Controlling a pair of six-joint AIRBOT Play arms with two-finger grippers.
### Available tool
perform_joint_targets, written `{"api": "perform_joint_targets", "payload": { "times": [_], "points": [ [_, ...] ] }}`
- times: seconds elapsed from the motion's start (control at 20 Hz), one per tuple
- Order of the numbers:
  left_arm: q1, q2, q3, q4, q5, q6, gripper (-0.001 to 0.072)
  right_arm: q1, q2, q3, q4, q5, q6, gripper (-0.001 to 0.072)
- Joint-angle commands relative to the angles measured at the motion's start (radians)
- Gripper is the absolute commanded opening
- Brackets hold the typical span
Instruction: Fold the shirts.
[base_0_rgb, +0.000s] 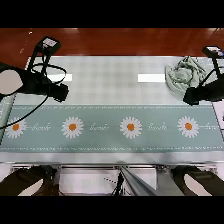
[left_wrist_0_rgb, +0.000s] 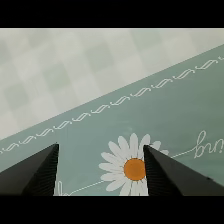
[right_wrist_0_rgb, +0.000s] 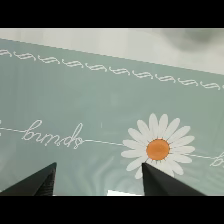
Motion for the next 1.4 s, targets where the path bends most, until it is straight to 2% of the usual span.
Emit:
{"api": "perform_joint_targets", "payload": {
  "times": [0.0,0.4,0.45,0.6,0.7,0.75,0.8,0.9,1.0,1.1,1.2,1.35],
  "points": [
    [0.0,0.0,0.0,0.0,0.0,0.0,0.0611,0.001,-0.001,0.001,0.0,0.0,0.0,0.0601],
    [0.0,0.0,0.0,0.0,0.0,0.0,0.0611,0.001,-0.001,0.001,0.001,-0.03,0.0,0.0601],
    [0.0,0.0,0.0,0.0,0.005,0.0,0.061,0.001,-0.001,0.001,0.001,-0.062,0.0,0.0601],
    [0.0,-0.002,-0.001,0.0,0.139,0.0,0.0611,0.001,-0.001,0.001,0.001,-0.145,0.001,0.06],
    [0.0,-0.009,-0.001,0.0,0.223,0.0,0.0611,0.001,-0.002,0.001,-0.024,-0.287,0.0,0.0598],
    [0.0,-0.014,-0.001,0.0,0.257,0.0,0.0611,0.001,-0.004,0.001,-0.086,-0.396,0.003,0.0597],
    [0.0,-0.02,-0.001,0.0,0.283,0.0,0.0611,0.001,-0.01,0.001,-0.187,-0.521,0.035,0.0597],
    [0.0,-0.03,-0.001,0.0,0.308,0.0,0.0611,-0.022,-0.047,0.001,-0.43,-0.78,0.195,0.0597],
    [0.0,-0.036,-0.001,0.0,0.298,0.0,0.0611,-0.093,-0.118,0.001,-0.492,-0.966,0.322,0.0597],
    [0.0,-0.038,-0.001,0.0,0.298,0.0,0.0611,-0.174,-0.214,0.001,-0.48,-1.021,0.412,0.0597],
    [0.0,-0.042,-0.001,0.0,0.298,0.0,0.0611,-0.236,-0.312,0.001,-0.445,-1.015,0.491,0.0597],
    [0.0,-0.051,-0.001,0.0,0.298,0.0,0.061,-0.296,-0.434,0.001,-0.335,-1.019,0.546,0.0597]
  ]
}}
